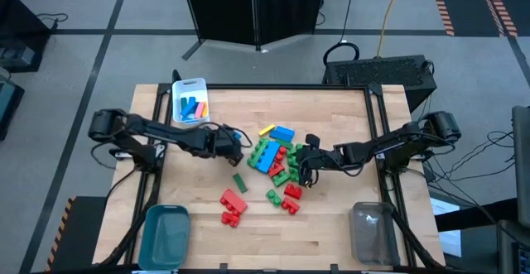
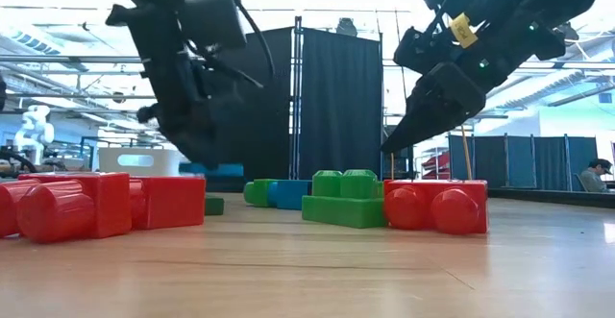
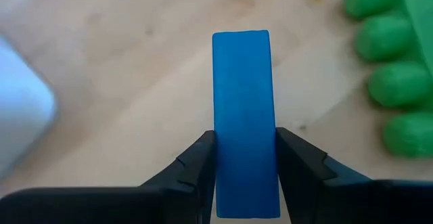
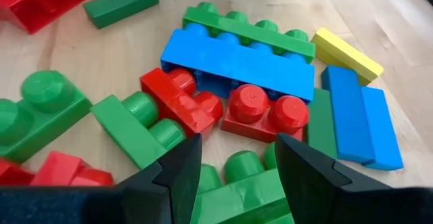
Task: Sort blocks by size
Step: Put the dark blue block into the white bin
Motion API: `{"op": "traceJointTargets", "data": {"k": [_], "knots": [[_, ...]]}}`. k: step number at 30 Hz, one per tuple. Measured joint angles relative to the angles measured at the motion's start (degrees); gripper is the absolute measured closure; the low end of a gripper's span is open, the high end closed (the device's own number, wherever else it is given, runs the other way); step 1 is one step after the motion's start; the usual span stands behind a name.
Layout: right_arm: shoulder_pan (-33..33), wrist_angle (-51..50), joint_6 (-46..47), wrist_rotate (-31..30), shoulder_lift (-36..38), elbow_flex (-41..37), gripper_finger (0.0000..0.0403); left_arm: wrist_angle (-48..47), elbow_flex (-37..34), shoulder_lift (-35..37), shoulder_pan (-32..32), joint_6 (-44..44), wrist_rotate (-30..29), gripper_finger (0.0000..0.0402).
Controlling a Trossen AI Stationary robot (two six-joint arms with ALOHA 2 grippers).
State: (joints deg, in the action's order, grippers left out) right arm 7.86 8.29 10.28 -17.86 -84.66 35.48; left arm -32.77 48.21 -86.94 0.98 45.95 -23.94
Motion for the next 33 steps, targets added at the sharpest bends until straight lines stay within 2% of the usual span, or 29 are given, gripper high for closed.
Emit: {"op": "traceJointTargets", "data": {"k": [7, 15, 22, 33], "knots": [[0.57, 0.17, 1.07, -0.05, 0.0, 0.0, 0.0227, -5.94, 0.04, 10.72, 6.12, -3.99, -1.27, 0.0279], [0.57, 0.5, 1.18, -0.05, 0.0, 0.0, 0.0227, -8.81, 0.1, 19.32, 17.1, -9.58, -2.54, 0.0279], [0.57, 0.37, 1.27, -0.05, 0.0, 0.0, 0.0227, -9.42, 0.1, 20.21, 27.05, -15.04, -2.78, 0.0279], [0.87, 0.04, 1.27, -0.05, 0.0, 0.0, 0.0227, -10.23, -0.04, 19.83, 37.99, -19.85, 0.27, 0.0279]]}}
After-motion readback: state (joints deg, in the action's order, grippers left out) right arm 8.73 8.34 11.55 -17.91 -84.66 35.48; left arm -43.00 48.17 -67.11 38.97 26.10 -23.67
